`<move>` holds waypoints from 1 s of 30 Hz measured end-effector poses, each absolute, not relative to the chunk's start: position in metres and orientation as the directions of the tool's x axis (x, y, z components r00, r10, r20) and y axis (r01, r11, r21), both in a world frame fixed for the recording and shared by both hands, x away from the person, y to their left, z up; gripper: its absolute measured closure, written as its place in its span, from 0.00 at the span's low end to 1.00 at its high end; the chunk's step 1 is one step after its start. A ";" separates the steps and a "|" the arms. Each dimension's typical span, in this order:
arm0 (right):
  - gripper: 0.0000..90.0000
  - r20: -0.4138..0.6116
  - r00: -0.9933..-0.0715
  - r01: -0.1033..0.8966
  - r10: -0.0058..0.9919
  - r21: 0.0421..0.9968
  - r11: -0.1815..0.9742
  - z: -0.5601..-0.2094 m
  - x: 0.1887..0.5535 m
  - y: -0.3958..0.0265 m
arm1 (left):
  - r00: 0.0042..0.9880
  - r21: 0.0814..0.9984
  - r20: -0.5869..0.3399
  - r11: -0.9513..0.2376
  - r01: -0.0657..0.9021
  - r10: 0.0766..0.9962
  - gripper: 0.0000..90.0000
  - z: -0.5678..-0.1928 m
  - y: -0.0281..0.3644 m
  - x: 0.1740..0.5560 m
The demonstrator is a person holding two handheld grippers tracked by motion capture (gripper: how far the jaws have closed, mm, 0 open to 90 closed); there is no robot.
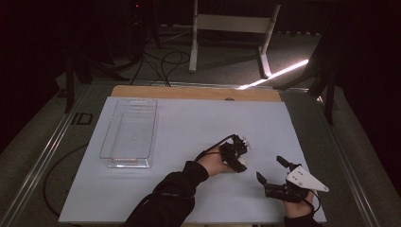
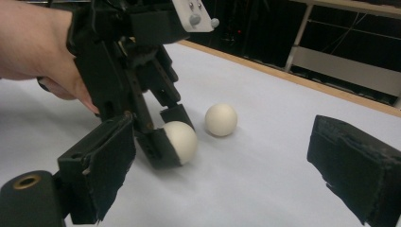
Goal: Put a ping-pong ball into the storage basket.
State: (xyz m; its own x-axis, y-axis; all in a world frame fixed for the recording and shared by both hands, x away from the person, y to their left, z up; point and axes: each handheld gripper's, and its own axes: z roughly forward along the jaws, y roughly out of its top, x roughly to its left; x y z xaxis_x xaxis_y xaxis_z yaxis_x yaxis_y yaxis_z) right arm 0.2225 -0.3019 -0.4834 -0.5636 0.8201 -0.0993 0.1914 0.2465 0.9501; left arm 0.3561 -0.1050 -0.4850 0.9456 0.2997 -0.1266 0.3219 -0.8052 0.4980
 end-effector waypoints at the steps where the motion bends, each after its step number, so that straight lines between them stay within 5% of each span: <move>1: 0.10 -0.099 -0.564 0.191 0.820 0.950 0.247 -0.483 0.222 -0.302 | 0.947 0.493 -0.130 -0.810 0.319 0.294 0.58 -0.484 -0.104 0.356; 30: 0.10 -0.098 -0.577 0.197 0.811 0.947 0.255 -0.486 0.226 -0.299 | 0.973 0.430 -0.148 -0.875 0.225 0.178 0.58 -0.453 -0.061 0.332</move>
